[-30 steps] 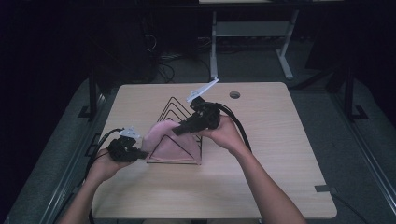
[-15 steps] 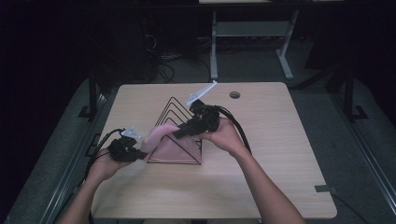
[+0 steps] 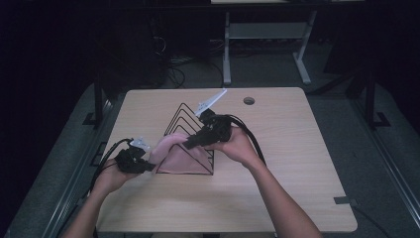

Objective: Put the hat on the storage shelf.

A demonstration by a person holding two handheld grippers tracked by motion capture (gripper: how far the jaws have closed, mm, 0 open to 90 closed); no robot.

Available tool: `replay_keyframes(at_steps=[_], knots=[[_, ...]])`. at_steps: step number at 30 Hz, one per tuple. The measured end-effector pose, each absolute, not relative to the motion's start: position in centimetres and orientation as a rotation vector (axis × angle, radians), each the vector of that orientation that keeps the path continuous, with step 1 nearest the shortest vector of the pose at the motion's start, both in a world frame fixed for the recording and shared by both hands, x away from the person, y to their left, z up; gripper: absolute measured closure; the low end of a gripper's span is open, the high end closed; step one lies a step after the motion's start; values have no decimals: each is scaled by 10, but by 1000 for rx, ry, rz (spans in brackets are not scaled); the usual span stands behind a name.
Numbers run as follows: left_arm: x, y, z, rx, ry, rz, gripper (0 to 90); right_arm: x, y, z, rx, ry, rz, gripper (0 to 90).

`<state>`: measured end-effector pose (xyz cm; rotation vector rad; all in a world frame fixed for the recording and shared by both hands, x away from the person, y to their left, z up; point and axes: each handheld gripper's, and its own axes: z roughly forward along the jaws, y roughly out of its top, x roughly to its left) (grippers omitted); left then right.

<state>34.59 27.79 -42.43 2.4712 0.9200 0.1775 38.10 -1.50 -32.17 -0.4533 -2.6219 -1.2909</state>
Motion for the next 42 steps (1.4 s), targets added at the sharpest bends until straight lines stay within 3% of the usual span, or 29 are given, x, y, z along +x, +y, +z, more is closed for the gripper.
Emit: replay_keyframes(at_steps=[10,26,42], knots=[[347,279,-424,2469,913,175,803,381,-16,-324,-463,-2607,-1302,816],[334,293,-411,2401,939,191,649,372,-55,-317,-551,-2571,-1384,532],[327,300,-409,2357,966,172,551,372,-110,-328,-772,-2579,-1392,403]])
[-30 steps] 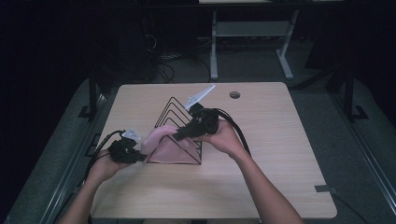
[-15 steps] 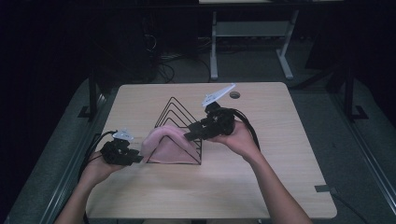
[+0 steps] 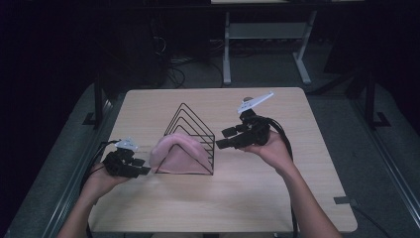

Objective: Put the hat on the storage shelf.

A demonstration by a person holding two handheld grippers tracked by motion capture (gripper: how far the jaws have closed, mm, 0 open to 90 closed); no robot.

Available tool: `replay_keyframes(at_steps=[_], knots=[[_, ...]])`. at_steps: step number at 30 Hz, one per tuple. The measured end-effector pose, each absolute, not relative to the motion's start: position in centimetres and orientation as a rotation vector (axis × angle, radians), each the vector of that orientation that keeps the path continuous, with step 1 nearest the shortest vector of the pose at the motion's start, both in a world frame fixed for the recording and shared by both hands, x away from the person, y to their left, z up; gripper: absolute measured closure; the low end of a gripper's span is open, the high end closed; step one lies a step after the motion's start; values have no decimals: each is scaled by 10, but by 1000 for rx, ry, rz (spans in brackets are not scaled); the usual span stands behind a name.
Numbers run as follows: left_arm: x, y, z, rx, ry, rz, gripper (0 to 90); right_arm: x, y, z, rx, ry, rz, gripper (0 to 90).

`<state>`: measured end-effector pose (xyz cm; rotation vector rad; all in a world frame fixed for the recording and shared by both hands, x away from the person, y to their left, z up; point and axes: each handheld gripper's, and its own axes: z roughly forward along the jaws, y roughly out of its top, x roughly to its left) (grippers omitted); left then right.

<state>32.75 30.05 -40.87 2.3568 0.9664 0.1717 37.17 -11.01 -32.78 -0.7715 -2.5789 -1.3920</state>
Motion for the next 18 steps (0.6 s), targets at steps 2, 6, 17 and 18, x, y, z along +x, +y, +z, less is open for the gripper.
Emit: replay_keyframes(at_steps=[2,6,17,18], knots=[[327,301,-409,2355,967,173,537,372,-116,-331,-794,-2577,-1379,394],[326,302,-408,2351,967,168,513,370,-126,-335,-833,-2580,-1376,377],[318,303,-406,2348,964,170,442,358,-155,-348,-920,-2591,-1350,358],[318,303,-406,2345,966,171,437,357,-159,-350,-935,-2588,-1344,357]])
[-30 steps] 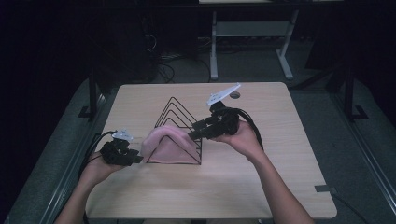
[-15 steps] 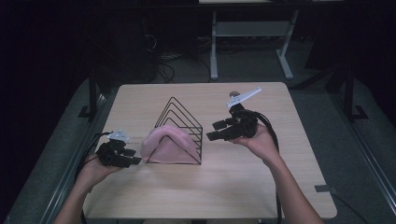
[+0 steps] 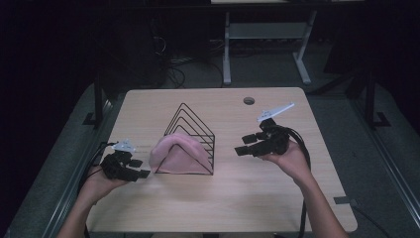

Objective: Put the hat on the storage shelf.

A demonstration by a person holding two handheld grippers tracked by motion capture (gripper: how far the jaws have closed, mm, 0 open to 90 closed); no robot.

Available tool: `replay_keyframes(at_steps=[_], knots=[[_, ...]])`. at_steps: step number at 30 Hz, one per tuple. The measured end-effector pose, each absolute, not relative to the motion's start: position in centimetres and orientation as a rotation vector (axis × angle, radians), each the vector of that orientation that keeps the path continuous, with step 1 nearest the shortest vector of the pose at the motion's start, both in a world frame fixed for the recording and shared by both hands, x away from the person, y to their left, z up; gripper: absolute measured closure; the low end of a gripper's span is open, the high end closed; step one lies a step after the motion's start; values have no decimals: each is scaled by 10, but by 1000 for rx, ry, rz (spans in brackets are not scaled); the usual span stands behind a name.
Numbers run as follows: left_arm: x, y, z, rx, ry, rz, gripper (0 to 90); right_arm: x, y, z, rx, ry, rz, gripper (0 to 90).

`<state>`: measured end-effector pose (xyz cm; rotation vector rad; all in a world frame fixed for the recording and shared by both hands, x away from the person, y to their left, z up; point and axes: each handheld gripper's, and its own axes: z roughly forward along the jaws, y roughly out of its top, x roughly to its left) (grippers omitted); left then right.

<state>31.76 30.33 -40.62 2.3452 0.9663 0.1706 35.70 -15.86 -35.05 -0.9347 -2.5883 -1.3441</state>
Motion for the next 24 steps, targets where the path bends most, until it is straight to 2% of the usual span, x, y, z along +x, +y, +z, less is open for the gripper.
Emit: replay_keyframes(at_steps=[6,24], knots=[[315,306,-408,2338,980,179,396,349,-183,-365,-1030,-2571,-1321,344],[300,308,-418,2297,999,210,362,310,-244,-416,-1240,-2523,-1279,324]])
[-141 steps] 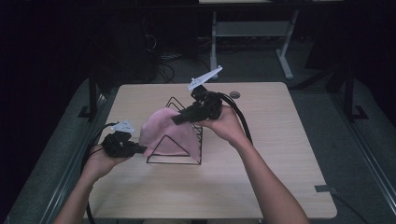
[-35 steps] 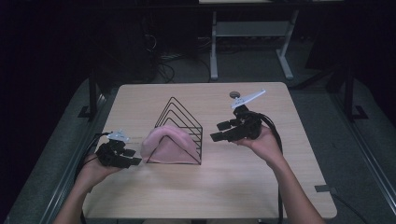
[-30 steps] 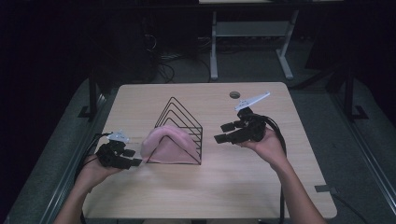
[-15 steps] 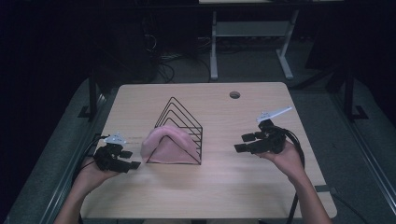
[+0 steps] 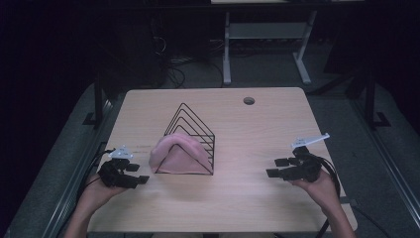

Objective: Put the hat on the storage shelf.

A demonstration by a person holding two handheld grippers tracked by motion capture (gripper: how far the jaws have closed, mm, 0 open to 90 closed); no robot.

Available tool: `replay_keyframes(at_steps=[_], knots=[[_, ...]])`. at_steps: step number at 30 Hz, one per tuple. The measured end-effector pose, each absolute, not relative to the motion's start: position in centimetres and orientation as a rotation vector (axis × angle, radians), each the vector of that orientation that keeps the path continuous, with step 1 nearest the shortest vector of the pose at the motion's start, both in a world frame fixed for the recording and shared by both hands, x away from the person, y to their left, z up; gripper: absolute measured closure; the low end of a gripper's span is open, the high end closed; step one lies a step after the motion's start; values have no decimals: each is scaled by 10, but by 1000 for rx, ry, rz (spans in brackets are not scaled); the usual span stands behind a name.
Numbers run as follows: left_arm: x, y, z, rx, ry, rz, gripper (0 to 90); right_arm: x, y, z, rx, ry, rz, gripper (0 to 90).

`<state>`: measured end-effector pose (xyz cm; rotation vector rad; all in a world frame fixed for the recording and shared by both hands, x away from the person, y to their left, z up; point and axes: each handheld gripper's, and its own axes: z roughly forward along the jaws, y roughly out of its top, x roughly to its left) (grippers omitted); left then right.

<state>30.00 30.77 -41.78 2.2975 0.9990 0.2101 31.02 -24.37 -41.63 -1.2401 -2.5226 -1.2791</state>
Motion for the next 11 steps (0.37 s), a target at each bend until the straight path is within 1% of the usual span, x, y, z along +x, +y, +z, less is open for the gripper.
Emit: replay_keyframes(at_steps=[3,8,10,11], knots=[[298,308,-420,2285,1005,205,356,302,-250,-423,-1267,-2506,-1291,316],[286,307,-427,2201,1008,256,345,280,-251,-434,-1309,-2512,-1336,266],[283,306,-429,2190,1001,276,344,268,-254,-445,-1341,-2489,-1409,267],[283,306,-429,2190,1001,276,343,268,-254,-445,-1341,-2489,-1409,267]])
